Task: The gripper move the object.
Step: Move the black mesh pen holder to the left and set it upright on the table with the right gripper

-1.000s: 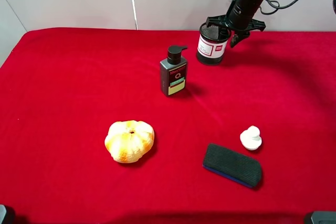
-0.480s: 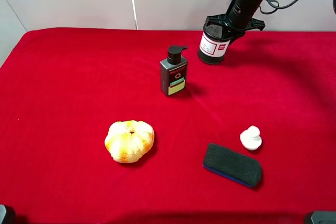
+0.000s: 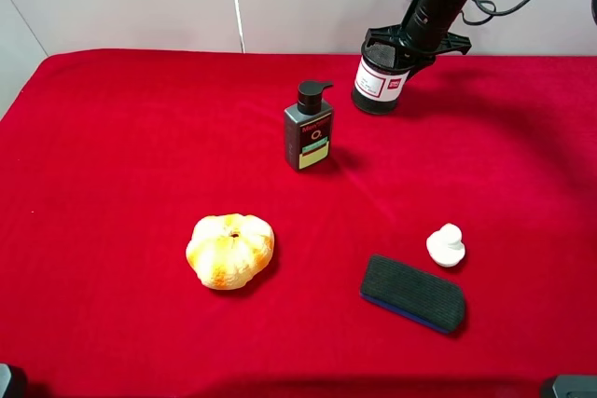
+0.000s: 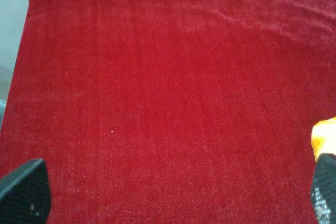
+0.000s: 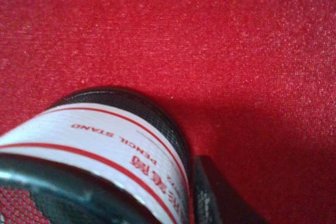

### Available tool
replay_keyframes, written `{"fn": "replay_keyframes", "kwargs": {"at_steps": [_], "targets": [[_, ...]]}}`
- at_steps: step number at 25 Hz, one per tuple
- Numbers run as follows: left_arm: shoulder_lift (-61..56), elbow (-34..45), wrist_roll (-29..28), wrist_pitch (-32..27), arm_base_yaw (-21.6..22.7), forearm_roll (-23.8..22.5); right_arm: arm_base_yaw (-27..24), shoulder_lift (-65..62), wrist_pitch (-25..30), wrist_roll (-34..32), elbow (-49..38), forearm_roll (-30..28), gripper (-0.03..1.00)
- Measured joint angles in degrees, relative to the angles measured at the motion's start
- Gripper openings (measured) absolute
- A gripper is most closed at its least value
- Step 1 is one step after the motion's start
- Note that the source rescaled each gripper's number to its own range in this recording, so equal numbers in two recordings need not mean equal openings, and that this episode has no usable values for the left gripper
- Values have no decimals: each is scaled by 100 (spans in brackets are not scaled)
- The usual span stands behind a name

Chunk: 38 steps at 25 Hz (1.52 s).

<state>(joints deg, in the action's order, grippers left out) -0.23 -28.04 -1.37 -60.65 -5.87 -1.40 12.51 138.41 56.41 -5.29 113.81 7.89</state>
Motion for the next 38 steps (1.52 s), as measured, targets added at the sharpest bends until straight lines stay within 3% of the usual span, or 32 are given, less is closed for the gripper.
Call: {"fn": "replay_keyframes", "kwargs": {"at_steps": [15, 33, 38], "targets": [[0, 0, 0, 0, 0, 0, 0, -485, 288, 0, 0, -5, 0], [0, 0, 0, 0, 0, 0, 10, -1302, 1112, 23, 0, 14, 0], [0, 0, 0, 0, 0, 0, 253, -1592, 1324, 192, 0, 7, 0]]}}
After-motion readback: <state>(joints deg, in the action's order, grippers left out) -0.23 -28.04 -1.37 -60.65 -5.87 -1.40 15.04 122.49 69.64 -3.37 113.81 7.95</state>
